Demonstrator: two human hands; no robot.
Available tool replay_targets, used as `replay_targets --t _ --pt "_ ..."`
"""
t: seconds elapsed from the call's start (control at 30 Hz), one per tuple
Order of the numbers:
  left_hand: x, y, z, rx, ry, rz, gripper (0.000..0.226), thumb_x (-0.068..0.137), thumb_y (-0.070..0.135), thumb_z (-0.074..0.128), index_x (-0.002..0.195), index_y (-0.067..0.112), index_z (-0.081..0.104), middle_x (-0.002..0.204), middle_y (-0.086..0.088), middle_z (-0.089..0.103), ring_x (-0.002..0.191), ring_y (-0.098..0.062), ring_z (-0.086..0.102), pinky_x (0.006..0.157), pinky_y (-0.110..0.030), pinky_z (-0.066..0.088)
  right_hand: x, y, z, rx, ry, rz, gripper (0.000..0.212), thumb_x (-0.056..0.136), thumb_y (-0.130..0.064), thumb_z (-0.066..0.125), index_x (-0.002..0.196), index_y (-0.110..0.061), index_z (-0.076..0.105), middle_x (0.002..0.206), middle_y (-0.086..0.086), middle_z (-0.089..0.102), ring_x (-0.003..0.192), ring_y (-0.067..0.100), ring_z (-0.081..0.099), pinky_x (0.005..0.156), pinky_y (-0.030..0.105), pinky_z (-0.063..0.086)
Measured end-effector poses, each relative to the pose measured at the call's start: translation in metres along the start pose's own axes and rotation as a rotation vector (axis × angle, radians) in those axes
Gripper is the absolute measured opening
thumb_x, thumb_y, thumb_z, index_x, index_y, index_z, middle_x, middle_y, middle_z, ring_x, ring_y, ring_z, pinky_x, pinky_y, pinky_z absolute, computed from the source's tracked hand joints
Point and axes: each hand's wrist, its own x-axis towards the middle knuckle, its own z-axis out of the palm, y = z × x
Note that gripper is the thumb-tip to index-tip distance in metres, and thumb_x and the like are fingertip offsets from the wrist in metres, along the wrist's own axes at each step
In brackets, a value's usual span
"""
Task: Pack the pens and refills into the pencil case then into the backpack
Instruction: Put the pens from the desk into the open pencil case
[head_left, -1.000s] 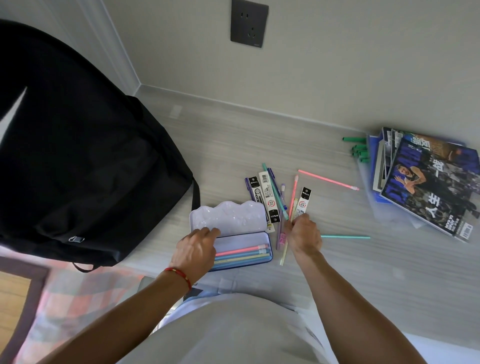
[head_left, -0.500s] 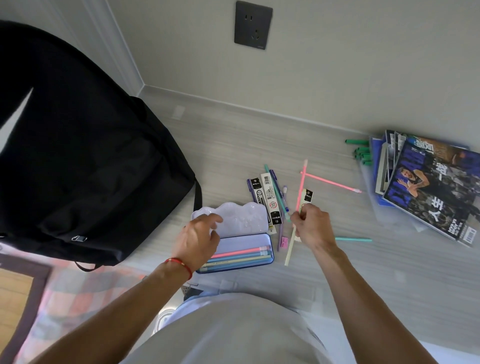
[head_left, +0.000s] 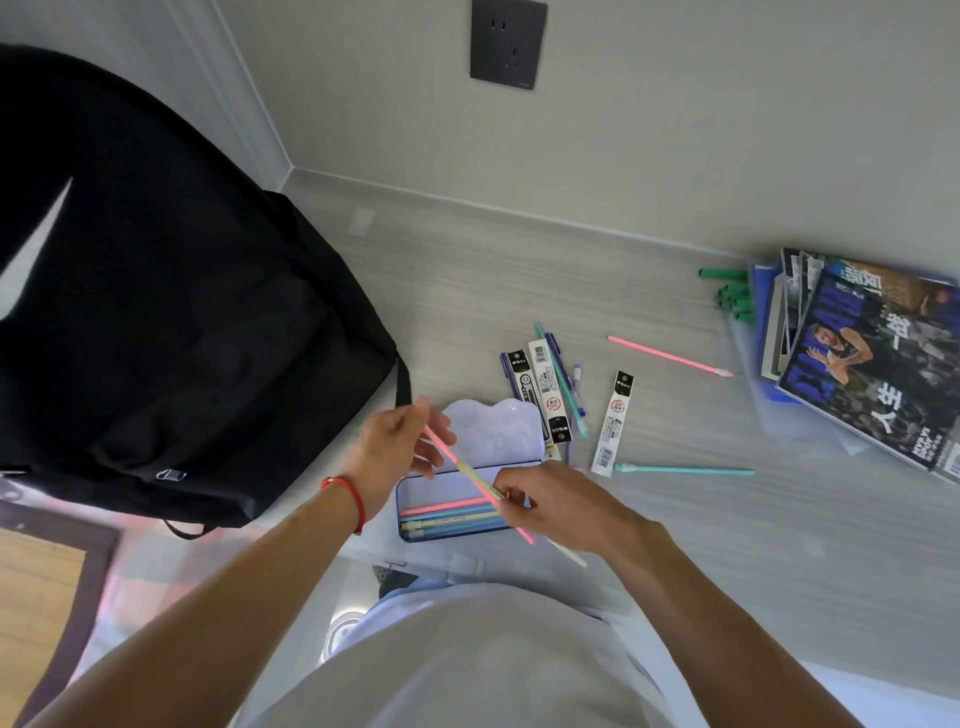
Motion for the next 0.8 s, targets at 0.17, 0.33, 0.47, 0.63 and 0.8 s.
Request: replay_targets --t 0.17,0.33,0.47,0.63,0.8 --pt "-0.016 -0.020 0.016 -0.246 -0.149 -0.169 0.051 0.104 0.036 0.041 0.098 -0.006 0.069 0.083 -0.028 0.071 0.073 -0.034 0.071 0.065 -0.034 0.060 0.016 -0.013 0.003 -0.026 -0.007 -0.033 0.027 0.101 -0.032 0.048 0.078 -0.016 0.052 0.069 0.000 0.061 0.063 0.023 0.057 0.054 0.034 0.041" --pt "-0.018 -0.032 0.010 -0.478 -0.129 -0.226 0.049 0.101 0.036 0.048 0.100 -0.009 0.070 0.093 -0.026 0.074 0.087 -0.038 0.074 0.070 -0.034 0.062 0.029 -0.011 -0.001 -0.044 -0.080 0.063 0.033 0.104 -0.044 0.037 0.091 -0.022 0.058 0.071 -0.004 0.054 0.071 0.024 0.054 0.054 0.035 0.035" --pt "-0.016 -0.045 -0.003 0.007 -0.080 0.008 0.014 0.093 0.017 0.066 0.088 0.014 0.079 0.089 -0.011 0.079 0.087 -0.028 0.076 0.084 -0.037 0.061 0.033 -0.012 0.006 0.022 -0.089 0.120 0.034 0.102 -0.049 0.043 0.086 -0.024 0.060 0.074 -0.004 0.058 0.074 0.023 0.056 0.058 0.035 0.040" --pt "-0.009 -0.057 -0.022 -0.053 0.048 -0.006 0.018 0.094 0.003 0.061 0.086 0.008 0.077 0.093 -0.015 0.077 0.087 -0.033 0.075 0.083 -0.035 0.062 0.019 0.018 0.009 0.117 0.122 0.251 0.022 0.096 -0.040 0.061 0.106 -0.022 0.069 0.105 -0.004 0.074 0.099 0.013 0.068 0.081 0.031 0.053" --pt "-0.009 -0.062 -0.019 0.429 0.035 0.110 0.018 0.091 0.010 0.066 0.087 0.022 0.079 0.075 0.004 0.077 0.070 -0.011 0.072 0.072 -0.024 0.061 0.008 0.046 0.011 0.298 0.269 0.332 0.008 0.091 -0.027 0.072 0.097 -0.022 0.075 0.088 -0.015 0.072 0.080 -0.007 0.064 0.068 0.009 0.041"
